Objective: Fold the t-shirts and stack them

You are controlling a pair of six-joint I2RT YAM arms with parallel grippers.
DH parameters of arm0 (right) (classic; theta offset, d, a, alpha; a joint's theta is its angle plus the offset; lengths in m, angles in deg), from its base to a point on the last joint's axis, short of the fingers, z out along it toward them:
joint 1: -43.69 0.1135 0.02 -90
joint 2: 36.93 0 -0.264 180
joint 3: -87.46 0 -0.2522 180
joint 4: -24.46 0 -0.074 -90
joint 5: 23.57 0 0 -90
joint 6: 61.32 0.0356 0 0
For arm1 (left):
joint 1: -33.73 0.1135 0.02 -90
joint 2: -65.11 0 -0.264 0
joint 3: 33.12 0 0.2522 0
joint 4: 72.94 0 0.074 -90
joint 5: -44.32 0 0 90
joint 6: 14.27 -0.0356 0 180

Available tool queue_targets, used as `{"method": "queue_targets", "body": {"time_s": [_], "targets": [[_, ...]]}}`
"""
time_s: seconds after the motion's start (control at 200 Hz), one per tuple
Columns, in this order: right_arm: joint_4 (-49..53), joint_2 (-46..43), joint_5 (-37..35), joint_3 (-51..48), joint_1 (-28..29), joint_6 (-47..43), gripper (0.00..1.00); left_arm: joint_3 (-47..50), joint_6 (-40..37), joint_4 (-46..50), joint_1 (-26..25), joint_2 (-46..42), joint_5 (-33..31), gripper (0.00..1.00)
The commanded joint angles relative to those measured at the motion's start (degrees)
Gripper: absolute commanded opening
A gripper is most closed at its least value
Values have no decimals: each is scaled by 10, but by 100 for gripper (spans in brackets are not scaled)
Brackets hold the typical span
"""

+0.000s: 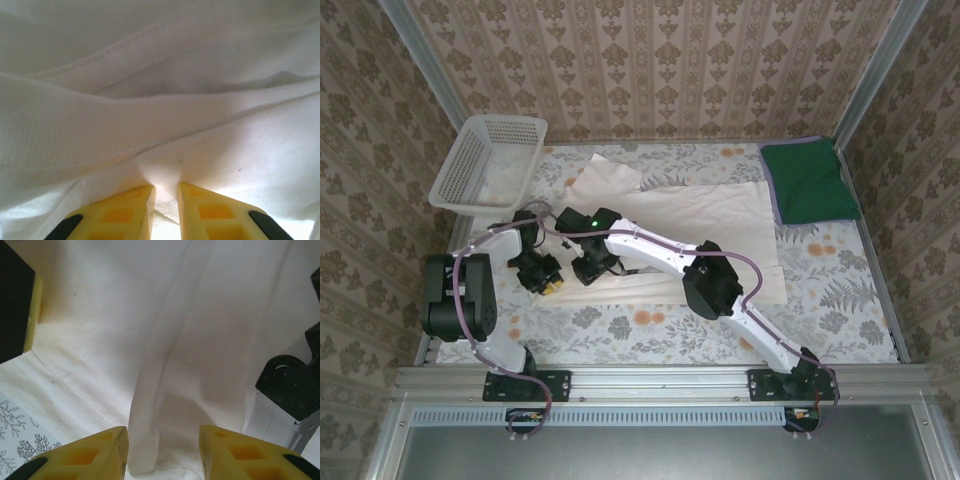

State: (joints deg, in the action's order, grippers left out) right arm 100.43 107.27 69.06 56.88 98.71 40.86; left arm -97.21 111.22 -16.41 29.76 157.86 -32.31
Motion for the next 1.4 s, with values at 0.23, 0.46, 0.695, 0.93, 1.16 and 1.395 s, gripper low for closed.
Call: {"method": "queue_targets", "body": {"time_s": [0.23,0.46,0.695,0.93,1.16,1.395], "targets": [[45,17,-11,22,7,-9,29,7,-19,-5,8,14,-13,21],[43,16,-12,22,7,-9,13,9,-20,-7,9,14,-15,21],[35,1,-3,22,0,2,0,11,-23,-7,10,12,-20,20],[20,-29,14,21,-46,66,0,19,-27,-10,10,3,-47,20],[-6,-50,27,-9,-99,125,0,31,-28,-19,10,2,-57,19],[-28,-56,22,-51,-143,181,0,40,-24,-22,9,-3,-69,18]]}}
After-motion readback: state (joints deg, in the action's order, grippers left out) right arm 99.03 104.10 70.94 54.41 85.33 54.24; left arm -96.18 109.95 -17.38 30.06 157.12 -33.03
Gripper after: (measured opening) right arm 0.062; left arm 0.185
